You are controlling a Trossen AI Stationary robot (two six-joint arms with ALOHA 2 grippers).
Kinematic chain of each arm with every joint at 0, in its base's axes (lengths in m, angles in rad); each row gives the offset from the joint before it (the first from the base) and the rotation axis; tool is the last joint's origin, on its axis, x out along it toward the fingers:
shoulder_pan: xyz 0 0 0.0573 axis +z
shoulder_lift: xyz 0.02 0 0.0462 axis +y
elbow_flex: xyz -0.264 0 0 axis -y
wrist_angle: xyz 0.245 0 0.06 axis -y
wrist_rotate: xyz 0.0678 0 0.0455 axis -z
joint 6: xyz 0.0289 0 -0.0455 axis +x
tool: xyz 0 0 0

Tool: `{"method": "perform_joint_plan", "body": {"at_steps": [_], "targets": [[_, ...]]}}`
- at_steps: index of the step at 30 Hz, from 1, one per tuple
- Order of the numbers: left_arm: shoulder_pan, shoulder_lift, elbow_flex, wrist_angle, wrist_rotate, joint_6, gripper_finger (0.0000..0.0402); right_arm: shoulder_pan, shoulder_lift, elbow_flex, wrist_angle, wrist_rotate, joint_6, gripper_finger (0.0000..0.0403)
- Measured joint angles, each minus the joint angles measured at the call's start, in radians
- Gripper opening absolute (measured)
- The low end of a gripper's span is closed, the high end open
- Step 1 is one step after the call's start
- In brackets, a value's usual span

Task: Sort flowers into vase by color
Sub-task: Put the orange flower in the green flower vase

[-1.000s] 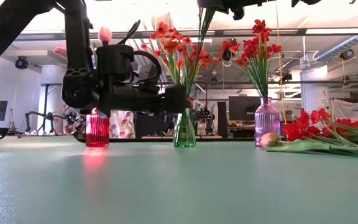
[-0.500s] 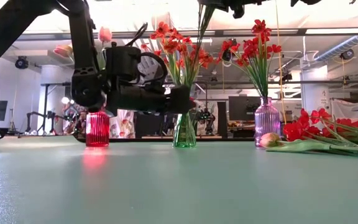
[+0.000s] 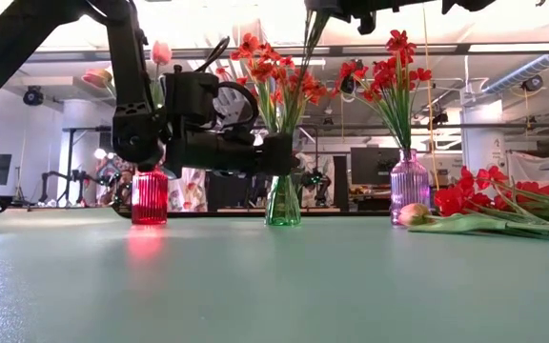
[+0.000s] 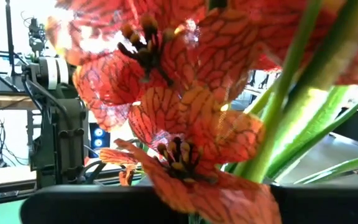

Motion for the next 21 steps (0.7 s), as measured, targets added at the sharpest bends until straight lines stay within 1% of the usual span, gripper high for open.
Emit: {"method": "perform_joint_plan", "body": {"at_steps": [14, 18, 21], "targets": [[0.003, 0.001, 0.0, -0.027, 0.0, -0.016, 0.0234, 0.0, 0.0, 0.0, 0.008, -0.041, -0.014, 0.0013], [0.007, 0.029, 0.0, -0.021, 0.0, -0.039, 0.0223, 0.0, 0.017, 0.001, 0.02, -0.053, -0.02, 0.0013], [0.009, 0.054, 0.0, -0.016, 0.0, -0.064, 0.0217, 0.0, 0.045, 0.007, 0.018, -0.042, -0.056, 0.0013]]}}
